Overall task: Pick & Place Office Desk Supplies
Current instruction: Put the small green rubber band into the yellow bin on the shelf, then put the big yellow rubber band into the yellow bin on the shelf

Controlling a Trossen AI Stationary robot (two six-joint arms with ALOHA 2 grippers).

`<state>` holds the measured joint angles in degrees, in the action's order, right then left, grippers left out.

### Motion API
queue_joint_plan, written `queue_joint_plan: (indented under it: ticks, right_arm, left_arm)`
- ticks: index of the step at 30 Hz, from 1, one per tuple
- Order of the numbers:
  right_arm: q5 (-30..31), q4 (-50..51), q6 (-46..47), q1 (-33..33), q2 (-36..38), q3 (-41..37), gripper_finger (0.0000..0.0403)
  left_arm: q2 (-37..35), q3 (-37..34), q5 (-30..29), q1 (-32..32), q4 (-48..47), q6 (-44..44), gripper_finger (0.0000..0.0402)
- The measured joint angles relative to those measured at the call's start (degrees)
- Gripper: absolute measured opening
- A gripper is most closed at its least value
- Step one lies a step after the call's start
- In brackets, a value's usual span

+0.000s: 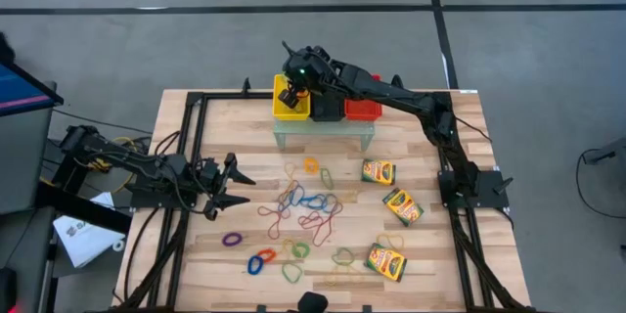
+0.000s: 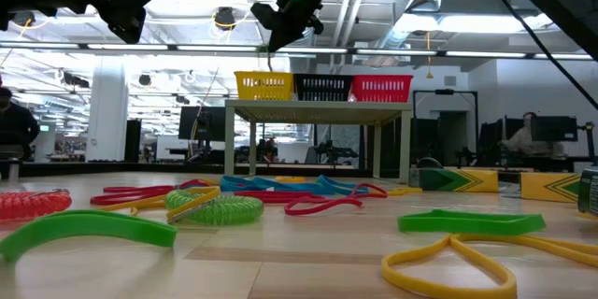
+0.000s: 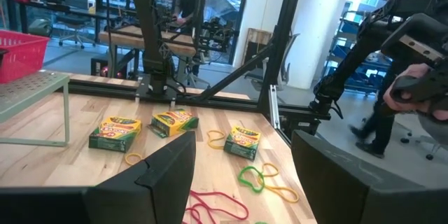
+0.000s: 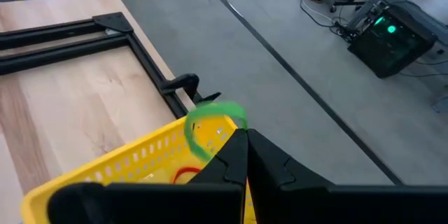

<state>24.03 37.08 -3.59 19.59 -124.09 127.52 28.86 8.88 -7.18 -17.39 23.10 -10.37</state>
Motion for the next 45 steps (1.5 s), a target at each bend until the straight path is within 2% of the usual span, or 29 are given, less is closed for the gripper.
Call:
queue_joint_plan:
  ticks: [14, 21, 25, 36, 40, 45]
  right_arm:
    - [0.0, 0.0, 0.1, 0.5, 0.0, -2.5, 0.0]
    - [0.0, 3.3, 0.4, 0.5, 0.0, -2.5, 0.0006]
    - [0.0, 3.5, -1.1, 0.0, 0.0, -2.5, 0.0044]
    - [0.1, 4.4, -0.9, -0.1, 0.4, -1.8, 0.0213]
    - [0.1, 7.2, -1.2, -1.5, 2.3, 1.4, 0.0225]
    - [-0.9, 11.7, -1.3, -4.0, 7.6, 3.8, 0.0203]
  left_arm:
    - [0.0, 0.0, 0.0, 0.0, 0.0, 1.1, 0.0229]
    - [0.0, 0.0, 0.0, 0.0, 0.1, 1.1, 0.0229]
    - [0.0, 0.0, 0.0, 0.0, 0.1, 1.1, 0.0229]
    - [0.0, 0.0, 0.0, 0.0, 0.1, 1.1, 0.0229]
    - [0.0, 0.0, 0.0, 0.0, 0.3, 1.1, 0.0229]
    - [0.0, 0.0, 0.0, 0.0, 0.7, 1.1, 0.0229]
